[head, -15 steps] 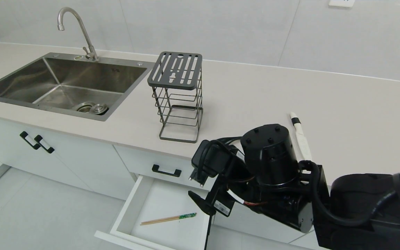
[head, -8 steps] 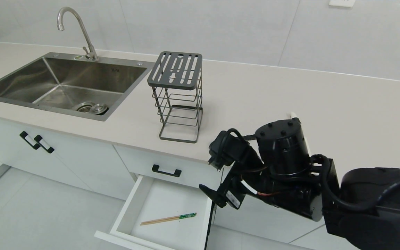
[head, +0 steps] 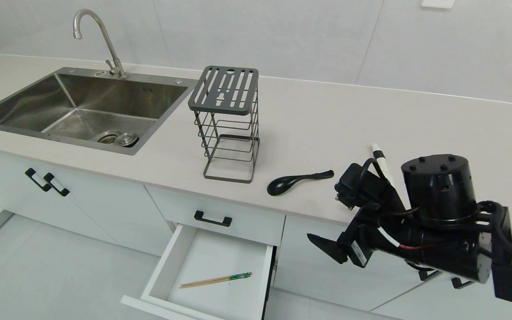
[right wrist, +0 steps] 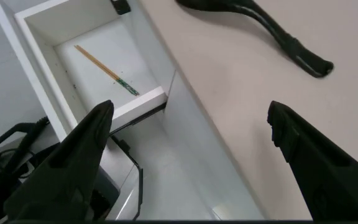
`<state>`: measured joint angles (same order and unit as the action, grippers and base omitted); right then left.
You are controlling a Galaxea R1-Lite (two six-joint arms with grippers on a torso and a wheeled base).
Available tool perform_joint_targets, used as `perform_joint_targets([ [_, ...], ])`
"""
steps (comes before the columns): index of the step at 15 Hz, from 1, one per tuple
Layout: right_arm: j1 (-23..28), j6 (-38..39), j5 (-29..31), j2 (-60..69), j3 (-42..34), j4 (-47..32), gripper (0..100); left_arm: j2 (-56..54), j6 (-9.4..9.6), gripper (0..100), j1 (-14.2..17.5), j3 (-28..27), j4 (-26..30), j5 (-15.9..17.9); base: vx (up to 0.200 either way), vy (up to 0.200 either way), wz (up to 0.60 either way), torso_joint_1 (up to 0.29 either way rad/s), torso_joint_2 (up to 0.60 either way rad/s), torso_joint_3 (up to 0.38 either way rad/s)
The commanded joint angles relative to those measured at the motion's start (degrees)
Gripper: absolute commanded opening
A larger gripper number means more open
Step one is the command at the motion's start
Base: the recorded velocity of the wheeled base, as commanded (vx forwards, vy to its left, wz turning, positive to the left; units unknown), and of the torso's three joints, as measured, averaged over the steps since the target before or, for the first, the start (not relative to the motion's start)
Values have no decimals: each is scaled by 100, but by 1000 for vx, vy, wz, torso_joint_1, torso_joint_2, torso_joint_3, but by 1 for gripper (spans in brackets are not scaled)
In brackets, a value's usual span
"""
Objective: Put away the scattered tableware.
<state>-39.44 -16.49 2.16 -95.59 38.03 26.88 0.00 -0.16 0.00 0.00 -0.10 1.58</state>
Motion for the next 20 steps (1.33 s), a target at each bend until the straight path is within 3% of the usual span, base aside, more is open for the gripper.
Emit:
perform_joint_targets([
  [1, 200, -21, -14, 49, 125, 1, 100, 9, -2, 100, 0, 0, 1, 0, 0, 0, 0, 0, 0, 0],
  [12, 446, -82, 57, -1340, 1540, -34, 100, 9, -2, 100, 0, 0, 1, 0, 0, 0, 0, 0, 0, 0],
  [20, 533, -82, 65, -1665, 1918, -51, 100, 9, -2, 100, 0, 0, 1, 0, 0, 0, 0, 0, 0, 0],
])
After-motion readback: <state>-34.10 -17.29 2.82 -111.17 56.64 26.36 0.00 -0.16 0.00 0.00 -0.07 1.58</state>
